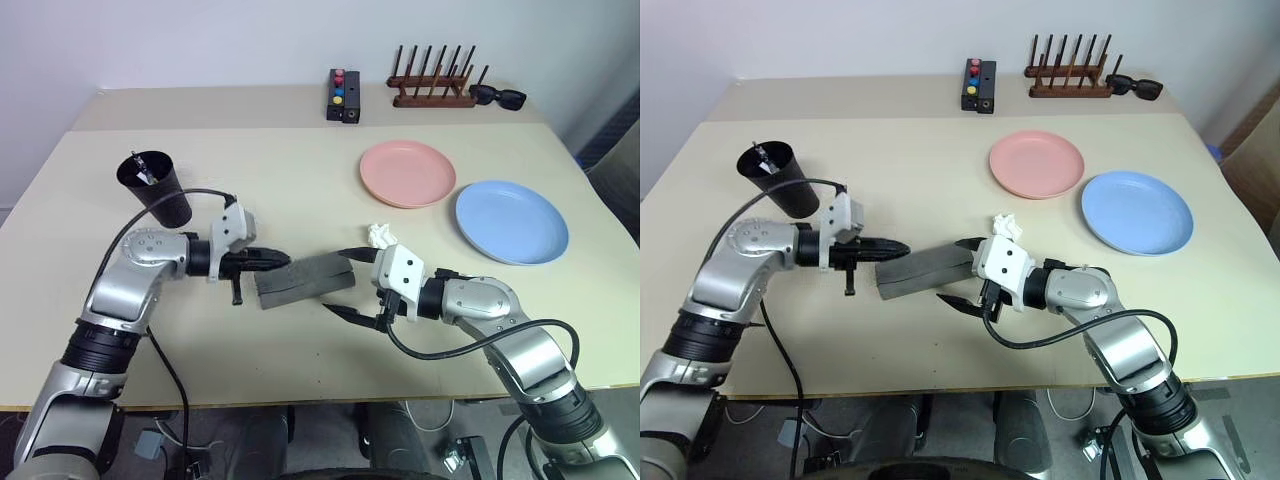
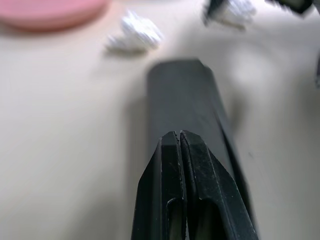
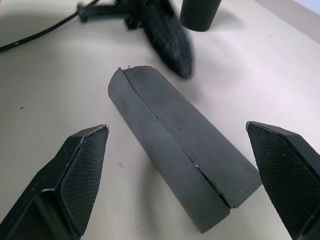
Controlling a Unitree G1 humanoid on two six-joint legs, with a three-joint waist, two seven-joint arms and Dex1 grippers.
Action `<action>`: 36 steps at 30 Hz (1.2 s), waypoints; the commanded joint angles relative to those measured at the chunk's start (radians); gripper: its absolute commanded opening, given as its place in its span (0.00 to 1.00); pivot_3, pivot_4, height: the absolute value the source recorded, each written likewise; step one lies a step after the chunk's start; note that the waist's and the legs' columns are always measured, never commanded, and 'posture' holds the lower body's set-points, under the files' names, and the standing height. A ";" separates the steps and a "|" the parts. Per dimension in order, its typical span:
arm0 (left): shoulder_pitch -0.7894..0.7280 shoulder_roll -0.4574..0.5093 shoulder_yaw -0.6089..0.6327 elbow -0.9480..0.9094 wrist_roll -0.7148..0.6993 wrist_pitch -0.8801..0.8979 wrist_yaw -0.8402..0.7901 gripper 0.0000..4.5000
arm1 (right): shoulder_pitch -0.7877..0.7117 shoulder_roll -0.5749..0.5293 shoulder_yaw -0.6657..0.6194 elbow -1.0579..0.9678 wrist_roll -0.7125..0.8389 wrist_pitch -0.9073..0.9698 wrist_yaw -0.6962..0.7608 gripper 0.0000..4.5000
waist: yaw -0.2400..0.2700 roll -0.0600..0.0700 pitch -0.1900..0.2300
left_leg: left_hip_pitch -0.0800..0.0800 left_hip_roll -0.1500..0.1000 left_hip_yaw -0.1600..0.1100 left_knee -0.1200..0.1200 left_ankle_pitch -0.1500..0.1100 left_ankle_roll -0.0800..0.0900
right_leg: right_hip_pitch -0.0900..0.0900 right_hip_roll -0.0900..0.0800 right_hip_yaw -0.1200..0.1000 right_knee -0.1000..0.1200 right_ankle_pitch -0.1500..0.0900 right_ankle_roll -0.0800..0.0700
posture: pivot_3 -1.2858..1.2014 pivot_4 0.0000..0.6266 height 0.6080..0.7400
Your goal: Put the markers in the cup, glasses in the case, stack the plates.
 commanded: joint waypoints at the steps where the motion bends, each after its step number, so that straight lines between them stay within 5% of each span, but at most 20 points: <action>1: -0.021 0.012 0.042 -0.020 -0.037 0.011 -0.001 0.01 | -0.008 0.005 -0.017 -0.021 0.012 -0.022 0.003 1.00 | -0.001 0.000 0.000 | 0.000 0.000 0.000 0.000 0.000 0.000 | 0.000 0.000 0.000 0.000 0.000 0.000 | 0.52 0.24 0.99; 9: -0.030 0.085 0.127 0.018 -0.036 -0.014 0.007 0.01 | 0.003 -0.030 -0.076 -0.009 0.011 -0.028 0.006 1.00 | -0.002 0.000 0.000 | 0.000 0.000 0.000 0.000 0.000 0.000 | 0.000 0.000 0.000 0.000 0.000 0.000 | 0.52 0.24 0.99; 21: 0.151 0.105 0.249 -0.140 -0.127 0.047 0.100 0.01 | -0.083 -0.073 -0.145 0.159 -0.073 -0.093 -0.031 1.00 | -0.002 0.000 0.000 | 0.000 0.000 0.000 -0.001 0.000 0.000 | 0.000 0.000 0.000 -0.001 0.000 0.000 | 0.52 0.24 0.99; 36: 0.312 0.048 0.268 -0.339 -0.222 0.077 0.180 0.01 | -0.515 -0.085 -0.027 1.009 -0.457 -0.561 -0.206 1.00 | -0.006 0.001 0.000 | 0.000 0.000 0.001 -0.002 0.000 0.000 | -0.001 0.000 0.000 -0.001 0.000 -0.001 | 0.52 0.24 0.99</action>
